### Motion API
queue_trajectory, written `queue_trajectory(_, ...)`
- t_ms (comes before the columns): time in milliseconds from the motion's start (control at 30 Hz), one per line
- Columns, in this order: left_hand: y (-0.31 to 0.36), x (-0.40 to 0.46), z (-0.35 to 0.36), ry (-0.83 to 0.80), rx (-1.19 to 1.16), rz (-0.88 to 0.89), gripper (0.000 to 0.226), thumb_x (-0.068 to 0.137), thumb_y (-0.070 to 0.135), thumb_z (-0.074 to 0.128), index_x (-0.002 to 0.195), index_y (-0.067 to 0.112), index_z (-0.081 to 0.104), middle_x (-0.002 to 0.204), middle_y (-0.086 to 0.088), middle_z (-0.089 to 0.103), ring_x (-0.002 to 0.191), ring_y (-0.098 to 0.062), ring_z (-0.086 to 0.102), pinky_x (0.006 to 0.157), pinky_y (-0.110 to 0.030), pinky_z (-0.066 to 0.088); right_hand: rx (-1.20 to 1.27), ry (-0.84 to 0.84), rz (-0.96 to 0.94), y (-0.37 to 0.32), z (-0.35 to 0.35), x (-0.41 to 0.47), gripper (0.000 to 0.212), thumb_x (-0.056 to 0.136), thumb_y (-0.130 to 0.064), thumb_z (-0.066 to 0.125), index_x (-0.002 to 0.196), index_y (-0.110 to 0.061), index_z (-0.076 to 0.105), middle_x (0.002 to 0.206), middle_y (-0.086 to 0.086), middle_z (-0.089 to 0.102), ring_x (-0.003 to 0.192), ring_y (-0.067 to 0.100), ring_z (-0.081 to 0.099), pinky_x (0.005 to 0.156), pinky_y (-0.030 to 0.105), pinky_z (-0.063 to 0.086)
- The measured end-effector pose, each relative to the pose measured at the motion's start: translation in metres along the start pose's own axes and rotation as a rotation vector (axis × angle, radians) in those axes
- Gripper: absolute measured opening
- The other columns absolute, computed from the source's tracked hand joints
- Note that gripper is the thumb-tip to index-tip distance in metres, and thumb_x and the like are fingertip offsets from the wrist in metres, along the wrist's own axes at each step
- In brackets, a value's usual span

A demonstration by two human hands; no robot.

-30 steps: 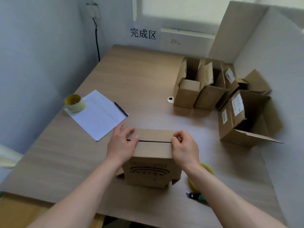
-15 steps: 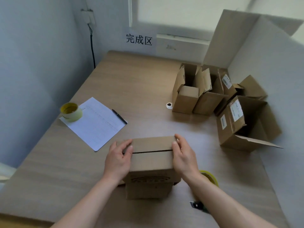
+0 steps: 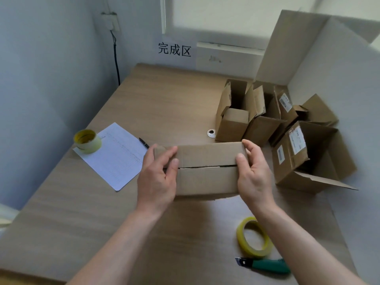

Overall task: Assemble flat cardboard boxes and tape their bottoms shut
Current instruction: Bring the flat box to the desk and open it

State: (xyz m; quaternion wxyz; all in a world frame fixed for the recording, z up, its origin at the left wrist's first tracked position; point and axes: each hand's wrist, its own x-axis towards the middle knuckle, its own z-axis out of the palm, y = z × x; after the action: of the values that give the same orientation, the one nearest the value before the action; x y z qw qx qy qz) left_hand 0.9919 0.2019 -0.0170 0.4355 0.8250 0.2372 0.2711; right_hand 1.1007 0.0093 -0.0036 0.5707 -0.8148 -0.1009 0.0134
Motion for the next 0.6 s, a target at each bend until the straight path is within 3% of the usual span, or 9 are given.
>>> queue_trajectory(67, -0.012, -0.002, 0.009, -0.121, 0.088, -0.098, 0.029, 0.096, 0.029, 0.056, 0.124, 0.033, 0.064, 0.134, -0.009, 0.051, 0.121, -0.021, 0.053, 0.101, -0.036, 0.044, -0.091, -0.051, 0.11, 0.02, 0.006, -0.007, 0.037, 0.099, -0.029, 0.05, 0.136, -0.029, 0.048, 0.13, 0.001, 0.061, 0.116, 0.019, 0.057, 0.098, 0.04, 0.046)
queue_trajectory(133, -0.029, -0.016, 0.018, -0.222, 0.114, -0.196, 0.031, 0.097, 0.029, 0.055, 0.126, 0.034, 0.062, 0.135, -0.012, 0.049, 0.127, -0.023, 0.048, 0.103, -0.037, 0.042, -0.172, -0.105, 0.209, 0.042, 0.013, -0.026, 0.036, 0.1, -0.029, 0.047, 0.135, -0.03, 0.044, 0.122, 0.003, 0.063, 0.105, 0.023, 0.058, 0.088, 0.037, 0.044)
queue_trajectory(200, -0.039, -0.026, 0.021, -0.221, 0.079, -0.208, 0.032, 0.096, 0.029, 0.056, 0.127, 0.037, 0.061, 0.138, -0.013, 0.047, 0.127, -0.021, 0.048, 0.103, -0.038, 0.043, -0.176, -0.12, 0.225, 0.053, 0.016, -0.035, 0.034, 0.1, -0.033, 0.045, 0.133, -0.036, 0.04, 0.114, -0.002, 0.062, 0.094, 0.02, 0.057, 0.078, 0.034, 0.039)
queue_trajectory(267, -0.043, -0.023, 0.022, -0.203, 0.063, -0.223, 0.031, 0.095, 0.029, 0.057, 0.123, 0.041, 0.062, 0.137, -0.013, 0.047, 0.125, -0.019, 0.05, 0.103, -0.039, 0.043, -0.178, -0.126, 0.244, 0.056, 0.017, -0.033, 0.034, 0.099, -0.035, 0.043, 0.132, -0.038, 0.037, 0.111, -0.005, 0.061, 0.093, 0.019, 0.057, 0.077, 0.034, 0.039)
queue_trajectory(433, -0.044, -0.008, 0.019, -0.23, 0.046, -0.228, 0.027, 0.095, 0.029, 0.058, 0.12, 0.04, 0.064, 0.133, -0.002, 0.053, 0.124, -0.01, 0.047, 0.104, -0.029, 0.039, -0.212, -0.139, 0.262, 0.05, 0.019, -0.029, 0.035, 0.1, -0.033, 0.041, 0.134, -0.034, 0.035, 0.109, -0.002, 0.061, 0.097, 0.025, 0.057, 0.084, 0.04, 0.044)
queue_trajectory(600, -0.031, -0.001, 0.024, -0.217, 0.041, -0.264, 0.027, 0.096, 0.03, 0.057, 0.122, 0.035, 0.064, 0.131, 0.004, 0.056, 0.118, -0.01, 0.051, 0.105, -0.032, 0.04, -0.216, -0.191, 0.314, 0.039, 0.016, -0.01, 0.042, 0.099, -0.031, 0.04, 0.141, -0.026, 0.04, 0.128, 0.001, 0.057, 0.116, 0.027, 0.053, 0.098, 0.042, 0.042)
